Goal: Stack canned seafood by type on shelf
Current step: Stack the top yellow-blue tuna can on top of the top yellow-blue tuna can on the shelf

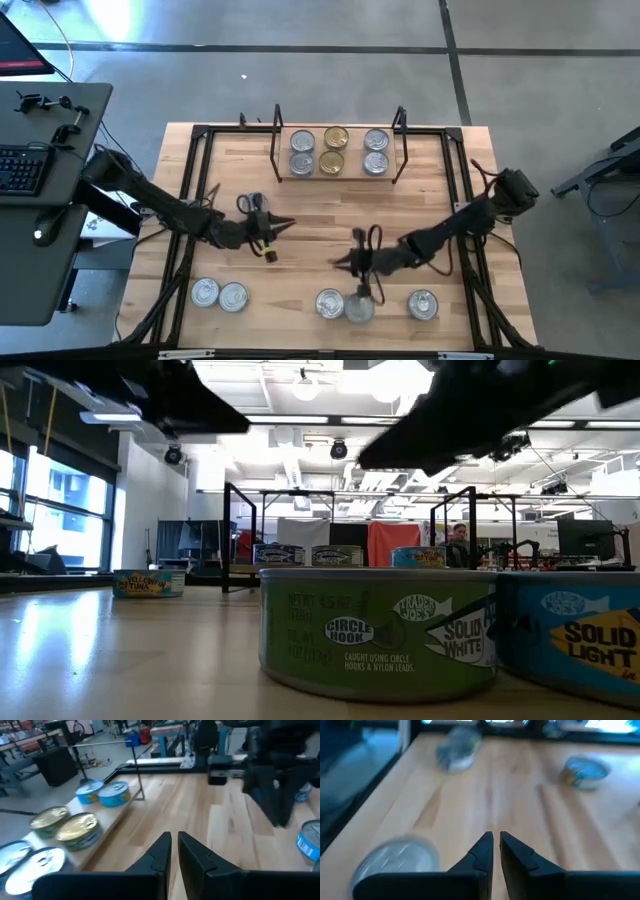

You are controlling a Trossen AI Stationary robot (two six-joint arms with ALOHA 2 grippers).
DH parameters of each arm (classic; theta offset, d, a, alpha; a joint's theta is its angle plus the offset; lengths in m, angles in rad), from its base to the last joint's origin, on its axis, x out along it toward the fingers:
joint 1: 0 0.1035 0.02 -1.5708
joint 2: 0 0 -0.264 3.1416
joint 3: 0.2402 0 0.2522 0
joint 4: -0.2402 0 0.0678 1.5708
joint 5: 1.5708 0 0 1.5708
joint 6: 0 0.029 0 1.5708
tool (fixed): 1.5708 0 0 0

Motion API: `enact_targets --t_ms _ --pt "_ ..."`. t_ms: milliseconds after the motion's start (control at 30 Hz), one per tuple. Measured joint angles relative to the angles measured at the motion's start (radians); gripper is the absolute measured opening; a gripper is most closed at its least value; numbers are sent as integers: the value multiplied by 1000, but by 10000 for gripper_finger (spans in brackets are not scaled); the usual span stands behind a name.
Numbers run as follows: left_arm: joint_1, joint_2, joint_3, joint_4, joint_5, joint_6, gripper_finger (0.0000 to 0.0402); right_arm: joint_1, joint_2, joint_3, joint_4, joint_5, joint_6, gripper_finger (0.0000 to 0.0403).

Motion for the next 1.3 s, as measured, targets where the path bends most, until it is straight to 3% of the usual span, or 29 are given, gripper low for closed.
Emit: enact_targets --t_ms 133,267,367,533,633,900,1033,1300 --pt "-3 -129 36 -266 -4 -28 23 -78 0 -79 187 -3 47 23" --pt "-14 -203 118 -593 -57 -72 23 -133 0 -102 234 -125 41 32" --pt "-14 -209 160 -758 -49 -129 23 -153 2 -97 244 -167 30 44" --pt "-17 -157 161 -898 20 -216 35 -157 9 -97 285 -193 -31 69" --pt "-17 -96 160 -941 60 -311 60 -157 9 -97 297 -195 -37 82" --pt "31 77 107 -978 40 -565 132 -157 9 -96 309 -226 -80 93" --pt "61 101 86 -1014 57 -625 135 -157 9 -96 308 -228 -81 93" --pt "63 102 42 -981 58 -532 117 -157 9 -96 309 -228 -97 93"
